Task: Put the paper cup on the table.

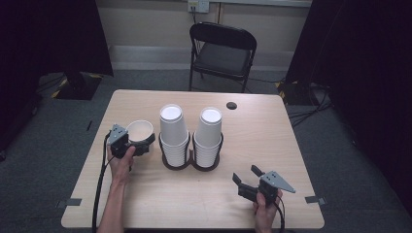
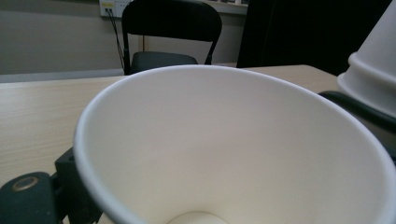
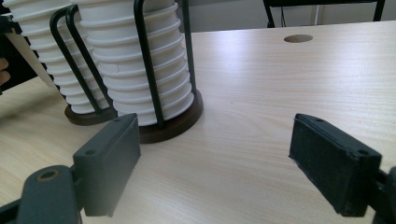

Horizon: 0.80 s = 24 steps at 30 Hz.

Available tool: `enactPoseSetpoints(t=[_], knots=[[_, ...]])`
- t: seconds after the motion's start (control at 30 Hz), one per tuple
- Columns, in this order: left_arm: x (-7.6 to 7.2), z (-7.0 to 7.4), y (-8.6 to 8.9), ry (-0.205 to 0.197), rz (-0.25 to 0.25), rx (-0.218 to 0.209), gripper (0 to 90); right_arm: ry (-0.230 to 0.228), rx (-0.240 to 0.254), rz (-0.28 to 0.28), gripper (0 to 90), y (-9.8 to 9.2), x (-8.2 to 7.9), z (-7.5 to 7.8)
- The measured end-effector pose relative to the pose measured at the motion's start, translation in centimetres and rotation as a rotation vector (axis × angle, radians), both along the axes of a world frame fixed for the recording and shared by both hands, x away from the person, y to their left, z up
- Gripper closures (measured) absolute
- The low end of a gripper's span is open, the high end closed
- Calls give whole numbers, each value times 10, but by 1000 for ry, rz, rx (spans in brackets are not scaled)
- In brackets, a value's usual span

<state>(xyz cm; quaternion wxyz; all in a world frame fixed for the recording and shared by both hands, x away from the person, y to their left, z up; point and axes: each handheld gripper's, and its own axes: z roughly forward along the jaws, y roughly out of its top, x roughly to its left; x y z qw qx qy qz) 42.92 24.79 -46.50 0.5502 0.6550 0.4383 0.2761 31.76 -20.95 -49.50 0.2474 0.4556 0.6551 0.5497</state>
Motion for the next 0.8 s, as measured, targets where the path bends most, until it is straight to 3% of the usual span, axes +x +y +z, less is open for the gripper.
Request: enactPoseSetpoints(t=[0.1, 0.33, 0.57, 0.8], knots=[[2, -4, -2, 27, 12, 47, 79, 1, -1, 0, 158, 0, 0, 0], [5, -12, -3, 65, 8, 83, 83, 2, -22, 15, 158, 2, 1, 0], [4, -16, -3, 102, 22, 121, 111, 4, -17, 22, 159, 2, 1, 0], [4, -23, -2, 164, 27, 153, 145, 1, -3, 22, 159, 0, 1, 0]])
